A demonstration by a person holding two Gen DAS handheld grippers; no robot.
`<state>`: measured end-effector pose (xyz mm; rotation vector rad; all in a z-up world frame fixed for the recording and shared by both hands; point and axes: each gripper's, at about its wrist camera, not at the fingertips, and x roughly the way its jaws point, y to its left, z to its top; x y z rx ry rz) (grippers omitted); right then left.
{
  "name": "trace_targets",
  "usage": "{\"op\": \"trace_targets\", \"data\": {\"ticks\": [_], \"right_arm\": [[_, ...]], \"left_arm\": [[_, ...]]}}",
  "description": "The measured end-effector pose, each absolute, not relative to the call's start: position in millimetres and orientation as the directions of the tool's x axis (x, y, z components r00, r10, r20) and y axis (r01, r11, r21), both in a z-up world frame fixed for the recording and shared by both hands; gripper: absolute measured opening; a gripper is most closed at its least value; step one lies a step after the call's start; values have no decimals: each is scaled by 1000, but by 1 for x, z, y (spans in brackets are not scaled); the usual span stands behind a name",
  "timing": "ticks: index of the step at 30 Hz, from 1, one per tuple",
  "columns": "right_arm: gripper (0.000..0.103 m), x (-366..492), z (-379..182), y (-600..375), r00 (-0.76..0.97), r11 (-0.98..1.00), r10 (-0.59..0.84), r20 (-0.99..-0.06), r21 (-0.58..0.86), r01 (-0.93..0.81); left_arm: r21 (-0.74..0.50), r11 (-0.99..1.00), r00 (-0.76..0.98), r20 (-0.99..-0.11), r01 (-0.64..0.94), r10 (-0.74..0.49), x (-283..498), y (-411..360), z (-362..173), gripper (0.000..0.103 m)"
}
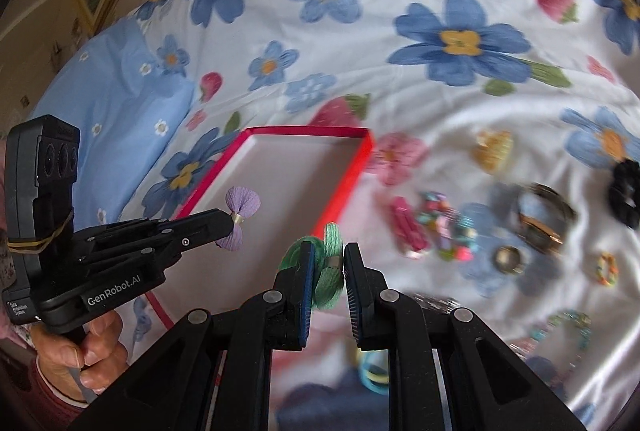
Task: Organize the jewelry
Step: 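Carry the purple bow and green bow into the red box and open both grippers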
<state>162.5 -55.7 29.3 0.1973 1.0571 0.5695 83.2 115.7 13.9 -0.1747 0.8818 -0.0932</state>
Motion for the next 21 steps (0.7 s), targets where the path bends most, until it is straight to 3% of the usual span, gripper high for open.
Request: {"op": "trace_targets", "data": {"ticks": [21], "right_arm": [[18, 230, -38, 50, 218, 820, 507, -834, 389, -420]], "left_arm": [[-154, 979, 554, -831, -132, -57, 163, 177, -35, 6]]}}
